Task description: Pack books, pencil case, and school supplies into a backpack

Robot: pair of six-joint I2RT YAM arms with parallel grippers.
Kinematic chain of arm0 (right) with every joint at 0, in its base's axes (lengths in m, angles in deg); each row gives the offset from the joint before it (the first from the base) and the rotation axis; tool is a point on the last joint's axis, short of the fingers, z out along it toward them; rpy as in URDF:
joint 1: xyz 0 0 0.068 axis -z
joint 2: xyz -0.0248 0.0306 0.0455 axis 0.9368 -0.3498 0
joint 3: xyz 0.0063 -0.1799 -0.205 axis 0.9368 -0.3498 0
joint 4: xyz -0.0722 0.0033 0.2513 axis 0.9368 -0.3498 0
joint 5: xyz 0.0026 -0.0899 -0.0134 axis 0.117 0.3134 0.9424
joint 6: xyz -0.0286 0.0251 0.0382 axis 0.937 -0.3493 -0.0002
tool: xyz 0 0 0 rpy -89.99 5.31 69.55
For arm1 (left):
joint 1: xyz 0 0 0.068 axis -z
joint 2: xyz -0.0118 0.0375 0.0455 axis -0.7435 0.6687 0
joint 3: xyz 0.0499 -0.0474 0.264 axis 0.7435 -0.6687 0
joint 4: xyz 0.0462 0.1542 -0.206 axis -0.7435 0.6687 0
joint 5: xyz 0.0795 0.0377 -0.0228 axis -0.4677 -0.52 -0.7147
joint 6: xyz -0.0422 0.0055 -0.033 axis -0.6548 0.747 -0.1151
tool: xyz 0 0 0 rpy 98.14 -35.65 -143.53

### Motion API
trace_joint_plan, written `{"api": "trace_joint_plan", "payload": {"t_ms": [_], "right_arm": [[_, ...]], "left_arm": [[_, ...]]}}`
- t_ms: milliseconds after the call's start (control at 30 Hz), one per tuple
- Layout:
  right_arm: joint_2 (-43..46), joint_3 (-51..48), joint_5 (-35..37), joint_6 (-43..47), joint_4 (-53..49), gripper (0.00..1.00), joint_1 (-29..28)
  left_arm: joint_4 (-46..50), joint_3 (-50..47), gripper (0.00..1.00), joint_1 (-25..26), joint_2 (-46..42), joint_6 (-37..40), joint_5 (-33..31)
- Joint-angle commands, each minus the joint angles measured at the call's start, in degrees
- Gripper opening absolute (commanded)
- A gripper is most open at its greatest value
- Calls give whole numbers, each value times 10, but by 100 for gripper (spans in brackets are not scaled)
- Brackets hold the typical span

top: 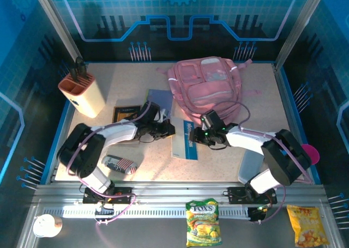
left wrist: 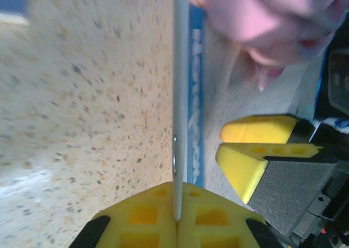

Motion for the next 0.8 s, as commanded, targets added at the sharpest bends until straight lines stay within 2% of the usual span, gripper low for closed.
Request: {"api": "trace_joint_plan", "payload": {"t_ms": [0, 200, 400, 567, 767], "right_arm": [[50, -11, 15, 0, 36, 49, 12], [101, -65, -55, -82, 210, 68, 45], [81, -66, -100, -201, 356, 84, 57], [29, -48, -129, -305, 468, 88, 54], [-38, -9, -143, -418, 596, 87, 38]], "left_arm": [[0, -23, 0, -33, -62, -3, -51], [-44, -51, 0, -82, -156, -37, -108], [-180, -70, 0, -95, -199, -140, -181], [-351, -76, 0, -95, -168, -233, -189], [-444, -60, 0, -94, -114, -288, -165]]}}
